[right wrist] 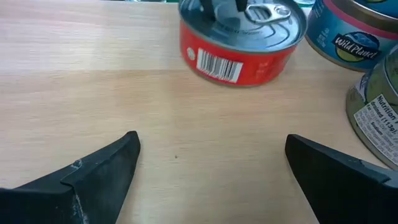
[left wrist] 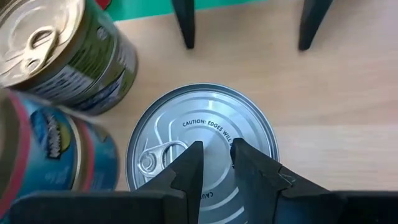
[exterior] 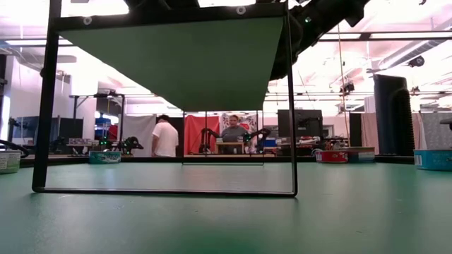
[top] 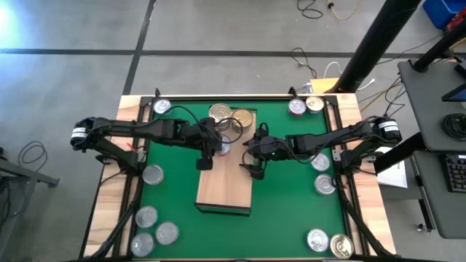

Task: Stack canned seafood by type on shelf
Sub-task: Put the red tuna can on the shelf, then stack the red tuna can on top of the other red tuna can on the shelf

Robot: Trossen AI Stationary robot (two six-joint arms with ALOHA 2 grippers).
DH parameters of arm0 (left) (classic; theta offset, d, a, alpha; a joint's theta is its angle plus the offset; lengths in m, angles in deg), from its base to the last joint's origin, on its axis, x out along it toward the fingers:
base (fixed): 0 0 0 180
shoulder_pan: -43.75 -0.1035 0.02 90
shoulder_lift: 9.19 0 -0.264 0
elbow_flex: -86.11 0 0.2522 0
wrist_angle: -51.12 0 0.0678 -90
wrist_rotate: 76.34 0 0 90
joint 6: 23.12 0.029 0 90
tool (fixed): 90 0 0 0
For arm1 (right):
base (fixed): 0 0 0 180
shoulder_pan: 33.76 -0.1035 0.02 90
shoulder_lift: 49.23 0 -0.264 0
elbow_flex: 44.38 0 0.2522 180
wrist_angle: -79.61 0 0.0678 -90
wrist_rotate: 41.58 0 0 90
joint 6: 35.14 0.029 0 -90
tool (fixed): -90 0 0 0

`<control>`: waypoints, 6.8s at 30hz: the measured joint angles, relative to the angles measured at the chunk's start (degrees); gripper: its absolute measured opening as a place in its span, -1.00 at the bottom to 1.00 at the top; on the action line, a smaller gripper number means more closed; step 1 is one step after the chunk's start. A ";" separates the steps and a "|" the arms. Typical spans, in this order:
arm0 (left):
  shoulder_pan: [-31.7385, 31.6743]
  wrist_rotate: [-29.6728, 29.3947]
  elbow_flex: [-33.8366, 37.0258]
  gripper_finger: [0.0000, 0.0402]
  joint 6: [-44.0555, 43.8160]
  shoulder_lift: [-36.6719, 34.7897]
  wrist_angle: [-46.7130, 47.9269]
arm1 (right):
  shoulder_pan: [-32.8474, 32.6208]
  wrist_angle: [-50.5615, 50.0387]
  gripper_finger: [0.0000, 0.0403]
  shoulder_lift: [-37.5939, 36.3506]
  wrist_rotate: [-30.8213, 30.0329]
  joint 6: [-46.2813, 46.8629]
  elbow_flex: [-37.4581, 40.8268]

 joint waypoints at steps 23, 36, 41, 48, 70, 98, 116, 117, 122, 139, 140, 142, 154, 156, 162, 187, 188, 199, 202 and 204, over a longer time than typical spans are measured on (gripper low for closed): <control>8.22 -20.53 5.52 -0.62 -9.31 -12.76 10.22 | 0.02 -13.14 0.96 -13.28 -1.79 3.00 1.73; -5.41 -15.23 7.55 -0.62 -1.28 -11.37 5.63 | -0.59 -29.65 0.96 -16.62 -8.90 5.29 -1.98; -5.15 -9.25 8.42 -0.62 -1.26 -7.68 1.06 | -0.59 -39.73 0.96 -17.86 -18.93 13.08 -1.77; -2.52 -10.06 8.40 -0.62 -3.18 -5.78 0.83 | 3.12 -46.02 0.96 -18.30 -31.19 23.04 -1.77; 20.14 5.98 28.94 -0.62 -22.48 -18.02 -14.33 | 46.00 -30.65 -0.90 -0.33 -15.32 13.29 -1.40; 19.18 2.09 50.98 -0.62 -28.66 -20.08 -47.39 | 19.10 -32.72 -0.96 -25.02 1.74 16.33 11.61; 19.33 -0.91 55.75 -0.50 -23.86 0.39 -82.00 | -8.95 27.25 -0.95 -21.59 2.29 16.86 41.77; 19.33 -0.95 56.81 -0.46 -23.86 2.26 -86.42 | -9.69 27.94 -0.95 -20.31 0.72 17.21 41.81; 19.33 -4.39 61.88 -0.23 -23.89 13.49 -111.45 | -11.05 31.15 -0.95 -12.73 -1.92 18.31 40.29; 19.26 -6.67 58.20 0.41 -23.45 36.32 -127.41 | -8.83 44.20 -0.95 14.75 -1.26 12.14 22.53; 19.28 -7.33 57.91 0.41 -23.51 36.38 -127.37 | -8.83 44.19 -0.95 14.15 -1.27 12.43 23.06; 19.21 -8.22 57.02 0.39 -23.70 36.40 -126.79 | -8.89 44.19 -0.95 12.93 -1.73 13.87 24.89; 19.24 -11.76 48.66 0.14 -20.54 41.23 -126.43 | -9.11 44.31 -0.93 2.69 -0.32 17.62 36.41; 19.24 -11.82 47.27 0.11 -19.90 42.47 -127.34 | -9.11 44.59 -0.89 1.50 -0.18 17.64 37.32; 18.59 -10.75 40.32 0.06 -18.90 45.89 -127.37 | -9.09 48.14 -0.59 3.45 -0.39 15.44 36.33; 17.63 -14.92 36.84 0.05 -20.42 47.81 -127.31 | -7.72 80.99 0.90 28.72 1.19 2.18 29.16; 17.62 -15.37 36.42 0.05 -20.68 47.85 -127.23 | -7.71 81.74 0.90 29.44 0.33 1.23 28.63; 17.58 -16.54 35.57 0.05 -22.32 47.86 -126.99 | -7.57 88.44 0.91 32.96 -2.82 0.13 27.69; 17.44 -14.95 35.03 0.05 -22.64 47.86 -126.59 | -7.48 88.94 0.90 32.97 -2.49 0.21 27.89; 17.46 -14.79 34.58 0.05 -22.75 47.86 -126.04 | -7.48 88.89 0.90 32.97 -2.29 0.21 27.89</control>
